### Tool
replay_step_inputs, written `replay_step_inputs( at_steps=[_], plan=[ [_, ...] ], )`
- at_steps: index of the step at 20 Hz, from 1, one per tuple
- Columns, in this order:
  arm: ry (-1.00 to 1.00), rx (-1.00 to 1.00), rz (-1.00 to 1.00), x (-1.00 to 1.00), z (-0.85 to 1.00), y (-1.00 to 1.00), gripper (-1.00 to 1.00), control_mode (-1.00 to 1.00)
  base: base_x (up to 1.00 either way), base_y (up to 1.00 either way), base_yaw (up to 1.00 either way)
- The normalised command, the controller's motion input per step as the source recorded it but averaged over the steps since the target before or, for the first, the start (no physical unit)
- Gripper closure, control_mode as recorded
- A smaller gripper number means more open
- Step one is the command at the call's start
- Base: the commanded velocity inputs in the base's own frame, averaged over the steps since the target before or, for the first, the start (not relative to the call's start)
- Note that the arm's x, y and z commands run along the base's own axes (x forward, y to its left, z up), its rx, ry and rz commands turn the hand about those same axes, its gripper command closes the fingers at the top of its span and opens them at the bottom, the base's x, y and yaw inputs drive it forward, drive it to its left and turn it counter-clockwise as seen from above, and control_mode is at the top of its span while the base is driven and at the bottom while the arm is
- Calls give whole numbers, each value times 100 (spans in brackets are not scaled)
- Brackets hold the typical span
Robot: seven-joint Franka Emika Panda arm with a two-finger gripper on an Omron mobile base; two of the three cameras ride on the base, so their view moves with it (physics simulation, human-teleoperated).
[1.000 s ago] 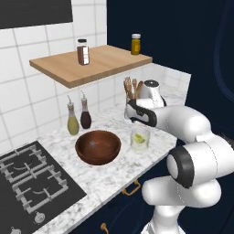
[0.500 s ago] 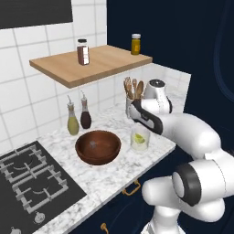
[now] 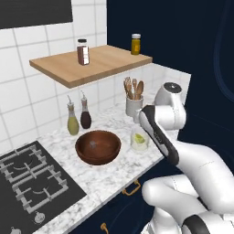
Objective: Grab a lemon wedge from the fridge and one ice cube from the ice bowl, and put them in the glass of lemonade.
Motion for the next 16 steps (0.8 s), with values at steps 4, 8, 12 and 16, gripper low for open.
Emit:
replay_step_inputs(
  at_steps=[4, 8, 12, 16],
  plan=[
    [12, 0, 0, -85, 100, 0, -100, -100, 0, 0, 0],
    [5, 0, 0, -94, 43, 0, -100, -100, 0, 0, 0],
    [0, 0, 0, -85, 0, 0, -100, -100, 0, 0, 0],
    [0, 0, 0, -72, 5, 0, -100, -100, 0, 0, 0]
  ],
)
